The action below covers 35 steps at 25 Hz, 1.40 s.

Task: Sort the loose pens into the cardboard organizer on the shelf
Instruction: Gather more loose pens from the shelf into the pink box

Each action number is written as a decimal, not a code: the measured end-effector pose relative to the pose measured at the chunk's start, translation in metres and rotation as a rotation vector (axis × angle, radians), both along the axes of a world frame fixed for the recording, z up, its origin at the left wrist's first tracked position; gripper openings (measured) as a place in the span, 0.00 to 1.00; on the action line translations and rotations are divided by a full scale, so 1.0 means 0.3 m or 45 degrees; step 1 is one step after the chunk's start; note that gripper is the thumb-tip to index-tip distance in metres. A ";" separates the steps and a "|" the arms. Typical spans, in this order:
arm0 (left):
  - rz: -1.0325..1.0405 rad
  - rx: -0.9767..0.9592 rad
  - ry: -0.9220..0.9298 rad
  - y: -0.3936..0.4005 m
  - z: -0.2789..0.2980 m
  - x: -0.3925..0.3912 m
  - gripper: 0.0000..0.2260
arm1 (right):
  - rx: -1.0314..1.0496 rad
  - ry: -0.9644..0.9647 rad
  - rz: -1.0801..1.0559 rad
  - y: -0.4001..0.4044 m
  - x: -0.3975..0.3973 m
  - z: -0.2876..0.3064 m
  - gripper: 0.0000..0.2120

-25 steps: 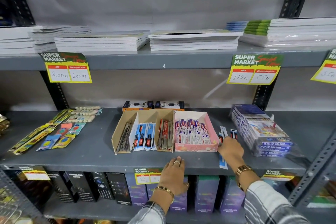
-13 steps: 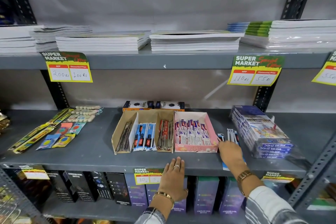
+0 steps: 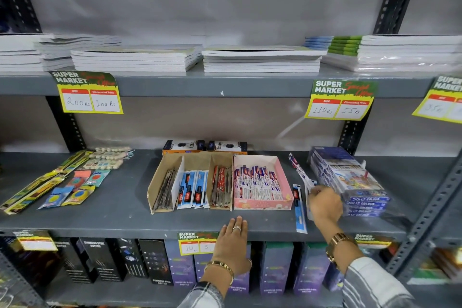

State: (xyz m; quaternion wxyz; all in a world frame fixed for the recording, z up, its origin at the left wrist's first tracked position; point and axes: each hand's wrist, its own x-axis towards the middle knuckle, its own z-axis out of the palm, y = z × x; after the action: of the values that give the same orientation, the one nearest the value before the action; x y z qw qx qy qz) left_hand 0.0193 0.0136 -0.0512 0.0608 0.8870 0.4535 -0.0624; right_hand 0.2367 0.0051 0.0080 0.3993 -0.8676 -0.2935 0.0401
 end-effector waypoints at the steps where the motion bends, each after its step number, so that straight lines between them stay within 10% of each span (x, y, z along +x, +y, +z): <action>1: 0.000 0.003 0.001 0.001 0.000 0.001 0.39 | 0.089 0.118 -0.027 0.005 0.002 0.008 0.10; 12: -0.009 -0.017 -0.008 -0.001 0.004 -0.002 0.40 | 0.435 0.938 0.064 0.074 -0.052 0.028 0.04; 35: -0.039 -0.023 -0.100 0.016 -0.004 -0.020 0.41 | -0.165 0.403 0.166 0.225 -0.186 -0.001 0.17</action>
State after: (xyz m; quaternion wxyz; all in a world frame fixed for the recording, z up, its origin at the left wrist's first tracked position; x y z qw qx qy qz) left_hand 0.0134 0.0185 -0.0525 0.0857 0.8950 0.4366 -0.0325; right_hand 0.1807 0.0725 0.0077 0.3803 -0.8536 -0.2794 0.2207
